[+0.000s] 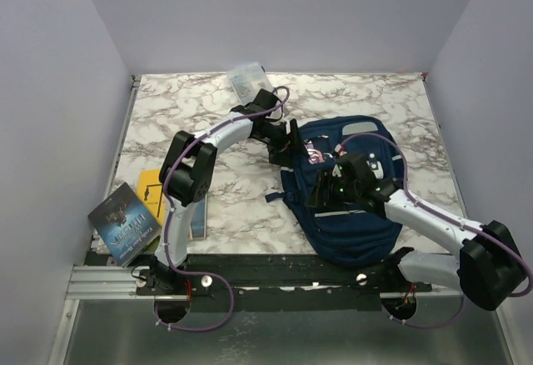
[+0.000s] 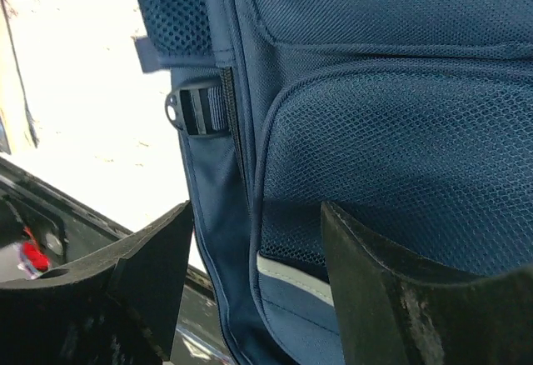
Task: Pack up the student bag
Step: Adjust the student bag at the center of the board.
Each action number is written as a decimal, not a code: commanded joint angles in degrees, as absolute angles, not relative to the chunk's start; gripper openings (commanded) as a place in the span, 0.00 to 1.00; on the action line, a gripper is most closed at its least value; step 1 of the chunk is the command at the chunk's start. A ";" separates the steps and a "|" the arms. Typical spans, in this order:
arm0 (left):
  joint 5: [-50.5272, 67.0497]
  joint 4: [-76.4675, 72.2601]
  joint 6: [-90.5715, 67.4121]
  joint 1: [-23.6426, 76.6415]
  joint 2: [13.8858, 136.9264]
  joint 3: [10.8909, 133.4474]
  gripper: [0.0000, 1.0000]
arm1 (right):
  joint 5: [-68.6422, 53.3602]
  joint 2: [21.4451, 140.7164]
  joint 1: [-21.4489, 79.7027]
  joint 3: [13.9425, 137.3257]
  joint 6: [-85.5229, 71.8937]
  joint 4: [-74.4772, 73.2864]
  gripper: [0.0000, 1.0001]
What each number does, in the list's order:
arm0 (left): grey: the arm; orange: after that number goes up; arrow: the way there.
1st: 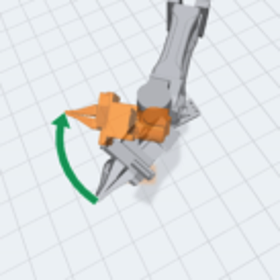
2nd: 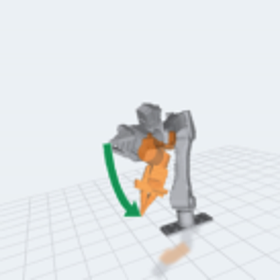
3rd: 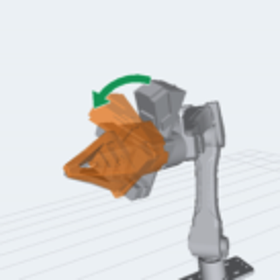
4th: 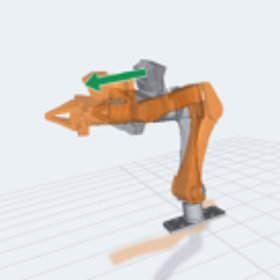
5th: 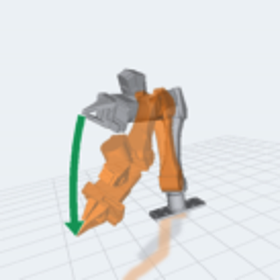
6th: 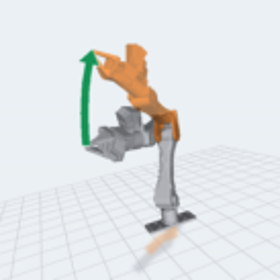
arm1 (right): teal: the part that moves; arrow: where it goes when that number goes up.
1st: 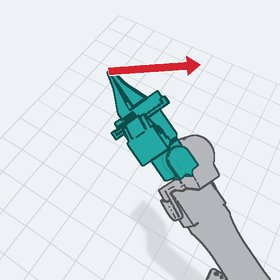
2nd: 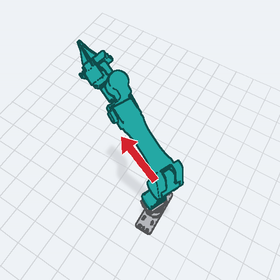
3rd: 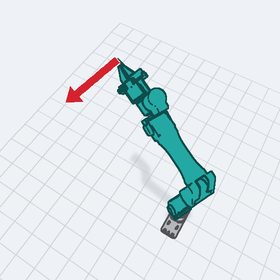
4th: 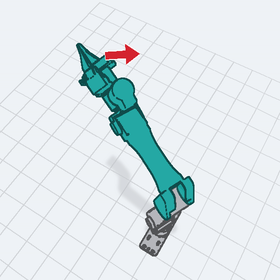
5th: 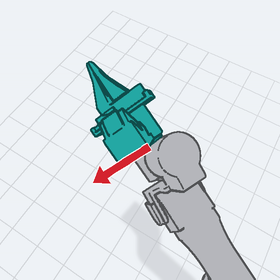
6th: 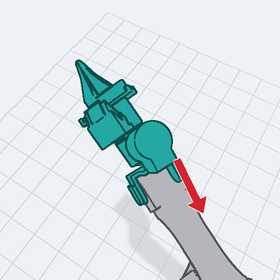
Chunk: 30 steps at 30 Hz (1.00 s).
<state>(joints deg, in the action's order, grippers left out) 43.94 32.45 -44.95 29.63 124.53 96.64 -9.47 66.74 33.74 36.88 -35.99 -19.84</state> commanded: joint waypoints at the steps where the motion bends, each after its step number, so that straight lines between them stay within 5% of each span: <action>1: 38.53 35.72 -39.95 28.74 118.45 99.41 0.75 | -11.27 71.41 34.53 31.75 -43.77 -7.38 0.67; 7: 25.87 47.17 -30.16 28.74 111.18 108.61 0.87 | -8.83 80.69 34.45 33.22 -51.47 7.90 0.68; 16: 11.49 47.53 -23.33 30.22 104.28 107.76 0.88 | -14.36 95.08 32.78 50.58 -57.49 5.83 0.72; 21: 14.39 47.38 -23.79 32.26 105.41 108.05 0.88 | -9.80 90.76 32.78 58.66 -45.70 -14.69 0.76; 24: 14.26 47.46 -23.46 33.52 103.08 108.08 0.88 | -4.97 84.74 32.78 54.40 -38.36 -17.29 0.89; 30: 13.53 44.20 -24.27 34.25 95.36 102.81 0.88 | -3.05 77.65 32.70 42.53 -35.33 -15.62 0.91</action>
<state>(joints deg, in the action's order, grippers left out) 15.20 46.48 -24.69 33.61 103.24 106.19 -6.37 80.27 32.97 48.51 -39.99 -10.66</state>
